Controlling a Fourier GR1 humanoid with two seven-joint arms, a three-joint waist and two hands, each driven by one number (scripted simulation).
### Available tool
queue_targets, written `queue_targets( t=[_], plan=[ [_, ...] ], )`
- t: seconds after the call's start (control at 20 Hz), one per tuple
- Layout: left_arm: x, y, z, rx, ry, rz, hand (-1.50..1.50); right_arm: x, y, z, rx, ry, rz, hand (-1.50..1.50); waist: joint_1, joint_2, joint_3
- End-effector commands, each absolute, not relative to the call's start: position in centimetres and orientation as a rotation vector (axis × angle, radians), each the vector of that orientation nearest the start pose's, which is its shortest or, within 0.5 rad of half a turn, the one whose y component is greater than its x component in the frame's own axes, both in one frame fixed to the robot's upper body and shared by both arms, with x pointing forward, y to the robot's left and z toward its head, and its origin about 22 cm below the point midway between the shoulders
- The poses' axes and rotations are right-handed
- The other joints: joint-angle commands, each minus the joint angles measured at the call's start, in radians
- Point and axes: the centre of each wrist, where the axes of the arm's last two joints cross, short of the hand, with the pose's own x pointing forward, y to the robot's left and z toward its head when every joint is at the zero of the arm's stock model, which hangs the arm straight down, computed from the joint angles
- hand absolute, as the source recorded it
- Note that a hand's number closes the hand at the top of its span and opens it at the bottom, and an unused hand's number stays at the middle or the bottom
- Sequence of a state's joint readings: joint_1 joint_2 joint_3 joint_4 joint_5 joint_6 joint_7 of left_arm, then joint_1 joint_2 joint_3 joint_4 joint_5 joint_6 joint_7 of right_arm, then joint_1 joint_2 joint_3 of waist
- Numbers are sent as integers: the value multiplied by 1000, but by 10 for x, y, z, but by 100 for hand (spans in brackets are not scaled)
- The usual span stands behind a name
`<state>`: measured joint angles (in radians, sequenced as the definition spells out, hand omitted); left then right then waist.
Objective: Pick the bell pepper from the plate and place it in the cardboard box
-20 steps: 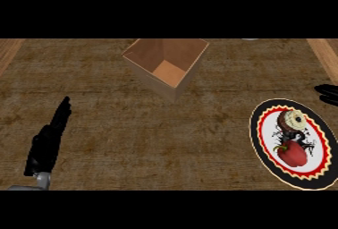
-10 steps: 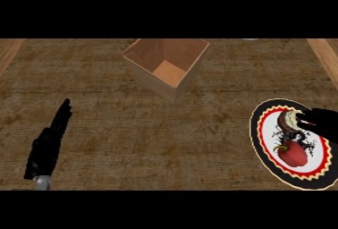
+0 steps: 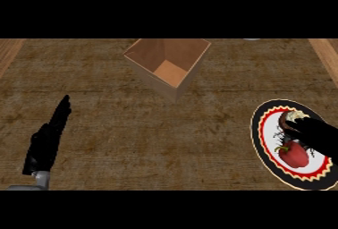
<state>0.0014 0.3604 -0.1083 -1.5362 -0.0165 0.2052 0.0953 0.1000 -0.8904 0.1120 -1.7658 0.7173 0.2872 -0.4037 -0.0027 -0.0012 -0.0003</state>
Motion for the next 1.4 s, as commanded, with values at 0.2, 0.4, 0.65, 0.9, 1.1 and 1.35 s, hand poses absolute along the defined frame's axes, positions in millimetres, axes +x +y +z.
queue_targets(
  t=[0.2, 0.4, 0.65, 0.9, 1.1, 1.35],
  plan=[
    [223, 295, 17, 370, -1447, -212, 0, 209, -365, 83, -655, -1256, 1756, -150, 4, 0, 0],
    [244, 290, 18, 371, -1463, -194, 0, 218, -362, 68, -643, -1290, 1734, -150, 3, 1, 0],
    [245, 282, 14, 390, -1453, -196, 0, 224, -363, 71, -650, -1276, 1752, -150, 2, 1, 0],
    [228, 273, 18, 377, -1435, -185, 0, 222, -359, 49, -652, -1295, 1731, -150, 6, 0, 1],
    [241, 289, 11, 372, -1435, -208, 0, 244, -341, 55, -638, -1296, 1722, -150, 7, 1, 0],
    [231, 273, 5, 386, -1442, -195, 0, 210, -363, 47, -643, -1299, 1717, -150, -1, 0, 0]
  ],
)
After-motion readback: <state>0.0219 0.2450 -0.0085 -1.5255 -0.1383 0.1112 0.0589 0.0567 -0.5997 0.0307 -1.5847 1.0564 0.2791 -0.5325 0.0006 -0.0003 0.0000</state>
